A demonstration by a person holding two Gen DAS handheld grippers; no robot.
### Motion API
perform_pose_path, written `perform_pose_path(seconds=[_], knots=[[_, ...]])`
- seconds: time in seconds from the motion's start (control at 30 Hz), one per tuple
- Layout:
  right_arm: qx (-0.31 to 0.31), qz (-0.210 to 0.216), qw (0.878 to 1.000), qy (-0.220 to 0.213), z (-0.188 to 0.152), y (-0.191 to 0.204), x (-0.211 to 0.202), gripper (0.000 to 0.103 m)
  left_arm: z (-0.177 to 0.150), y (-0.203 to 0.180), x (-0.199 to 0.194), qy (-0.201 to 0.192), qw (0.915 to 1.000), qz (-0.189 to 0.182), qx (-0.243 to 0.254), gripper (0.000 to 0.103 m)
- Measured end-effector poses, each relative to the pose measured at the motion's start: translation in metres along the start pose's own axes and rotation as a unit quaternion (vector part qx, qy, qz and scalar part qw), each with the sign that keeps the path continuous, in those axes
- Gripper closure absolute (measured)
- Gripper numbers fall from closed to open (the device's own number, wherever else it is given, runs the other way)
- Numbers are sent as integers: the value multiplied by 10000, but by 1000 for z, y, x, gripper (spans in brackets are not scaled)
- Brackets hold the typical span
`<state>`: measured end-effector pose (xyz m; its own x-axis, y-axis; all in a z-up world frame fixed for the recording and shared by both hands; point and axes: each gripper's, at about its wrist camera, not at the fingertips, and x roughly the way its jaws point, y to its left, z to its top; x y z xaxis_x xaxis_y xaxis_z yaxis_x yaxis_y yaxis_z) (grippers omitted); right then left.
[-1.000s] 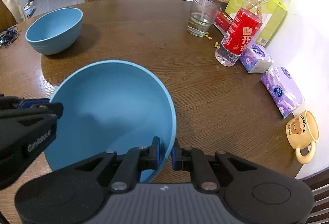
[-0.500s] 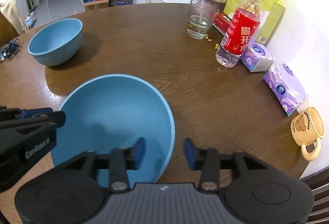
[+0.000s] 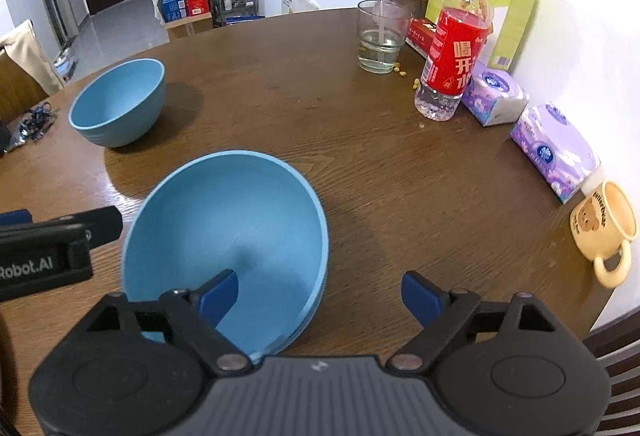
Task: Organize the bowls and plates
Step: 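Lift both open tools up and away from the nested blue bowls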
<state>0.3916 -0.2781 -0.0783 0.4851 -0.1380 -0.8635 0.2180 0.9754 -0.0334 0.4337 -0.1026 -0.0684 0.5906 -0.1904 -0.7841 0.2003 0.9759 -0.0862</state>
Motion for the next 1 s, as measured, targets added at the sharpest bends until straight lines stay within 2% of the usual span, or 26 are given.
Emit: perform_pose_path(seconds=[0.1,0.23,0.47,1.0], knots=[[19,89,9999,-42,-2,2,-8,14,-2,4,-7,-49,10000,8,-34,0],[-39,187,9997,-147,-6,8,-22,4,-7,12,-21,-131,9999,2,-78,0],[-117,394,9987,-316,-17,18,-47,0,-18,30,-51,-288,9993,-31,-224,0],[-91,710,9960,-530,-56,31,-89,0,-62,62,-99,-358,9980,-76,-513,0]])
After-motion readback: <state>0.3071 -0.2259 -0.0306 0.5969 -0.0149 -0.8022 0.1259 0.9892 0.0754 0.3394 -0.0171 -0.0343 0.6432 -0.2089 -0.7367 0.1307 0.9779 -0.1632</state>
